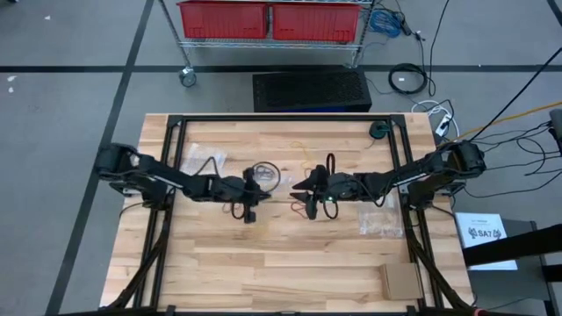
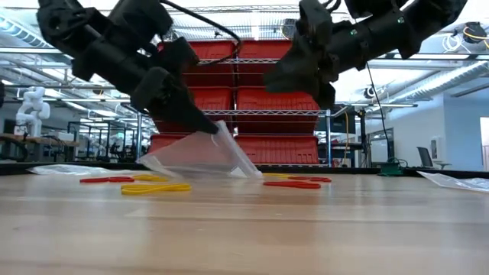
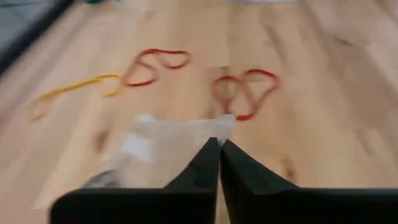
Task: Sort rubber bands
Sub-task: Close the transparent zip bag
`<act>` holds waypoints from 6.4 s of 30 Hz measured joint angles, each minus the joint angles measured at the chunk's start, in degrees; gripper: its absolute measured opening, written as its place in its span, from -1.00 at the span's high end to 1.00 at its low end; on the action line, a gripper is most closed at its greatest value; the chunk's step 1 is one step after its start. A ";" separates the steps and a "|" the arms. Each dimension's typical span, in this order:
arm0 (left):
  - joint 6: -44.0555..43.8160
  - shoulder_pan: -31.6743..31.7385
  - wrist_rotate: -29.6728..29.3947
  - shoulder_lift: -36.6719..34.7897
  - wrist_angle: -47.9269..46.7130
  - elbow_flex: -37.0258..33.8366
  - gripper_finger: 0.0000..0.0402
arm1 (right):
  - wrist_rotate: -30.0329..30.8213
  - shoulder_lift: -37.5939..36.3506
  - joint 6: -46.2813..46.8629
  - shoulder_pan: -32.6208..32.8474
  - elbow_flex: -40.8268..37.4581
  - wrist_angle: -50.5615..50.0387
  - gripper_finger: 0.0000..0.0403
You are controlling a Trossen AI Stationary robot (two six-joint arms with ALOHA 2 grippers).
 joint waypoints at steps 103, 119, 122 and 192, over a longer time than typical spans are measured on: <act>-4.01 5.12 23.98 -16.84 -7.74 5.54 0.21 | 14.73 10.34 -8.86 9.45 42.18 -53.45 1.00; -5.83 3.82 13.70 -16.84 -7.71 5.54 0.23 | 13.93 10.64 -9.23 8.92 42.18 -52.64 1.00; -5.97 3.86 13.62 -16.84 -6.88 5.54 0.35 | 13.92 10.64 -9.31 8.92 42.18 -52.60 1.00; -2.86 2.02 14.91 -14.85 -1.99 5.91 0.99 | 12.10 7.17 -10.92 9.35 42.14 -51.24 0.38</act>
